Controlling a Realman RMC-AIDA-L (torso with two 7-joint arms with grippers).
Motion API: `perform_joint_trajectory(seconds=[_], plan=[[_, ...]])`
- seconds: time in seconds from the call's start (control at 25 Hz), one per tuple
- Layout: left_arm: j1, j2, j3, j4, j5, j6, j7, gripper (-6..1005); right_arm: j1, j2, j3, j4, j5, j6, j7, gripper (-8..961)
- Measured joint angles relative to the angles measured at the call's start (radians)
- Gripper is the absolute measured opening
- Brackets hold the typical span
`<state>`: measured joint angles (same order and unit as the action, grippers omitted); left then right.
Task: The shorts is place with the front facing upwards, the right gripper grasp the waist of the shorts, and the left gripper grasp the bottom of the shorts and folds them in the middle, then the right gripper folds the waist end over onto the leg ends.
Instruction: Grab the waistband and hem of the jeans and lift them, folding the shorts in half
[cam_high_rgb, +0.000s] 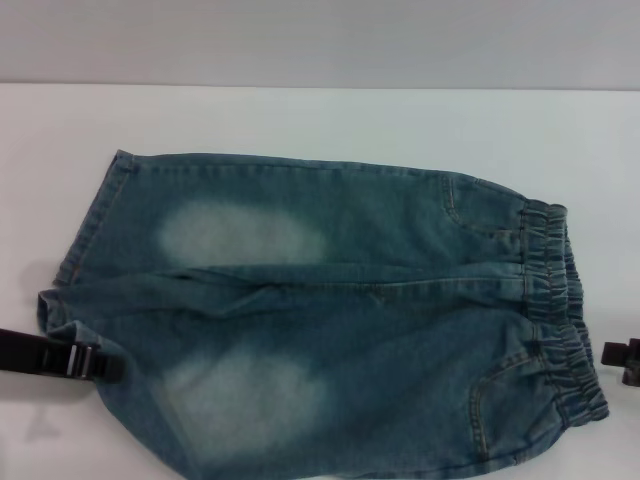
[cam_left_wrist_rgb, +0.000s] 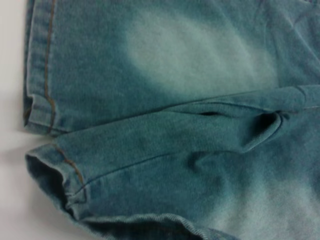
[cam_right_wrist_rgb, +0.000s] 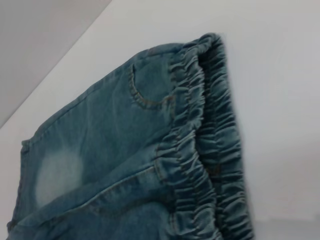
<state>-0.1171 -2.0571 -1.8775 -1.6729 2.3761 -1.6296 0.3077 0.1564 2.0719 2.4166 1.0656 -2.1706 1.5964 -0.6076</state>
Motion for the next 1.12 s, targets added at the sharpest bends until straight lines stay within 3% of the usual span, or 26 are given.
perform_joint_trajectory(seconds=[1.12], plan=[[-0.011, -0.002, 0.000, 0.003, 0.000, -0.002, 0.000, 88, 0.073, 0.001, -0.019, -0.131, 0.008, 0.012, -0.042, 542]])
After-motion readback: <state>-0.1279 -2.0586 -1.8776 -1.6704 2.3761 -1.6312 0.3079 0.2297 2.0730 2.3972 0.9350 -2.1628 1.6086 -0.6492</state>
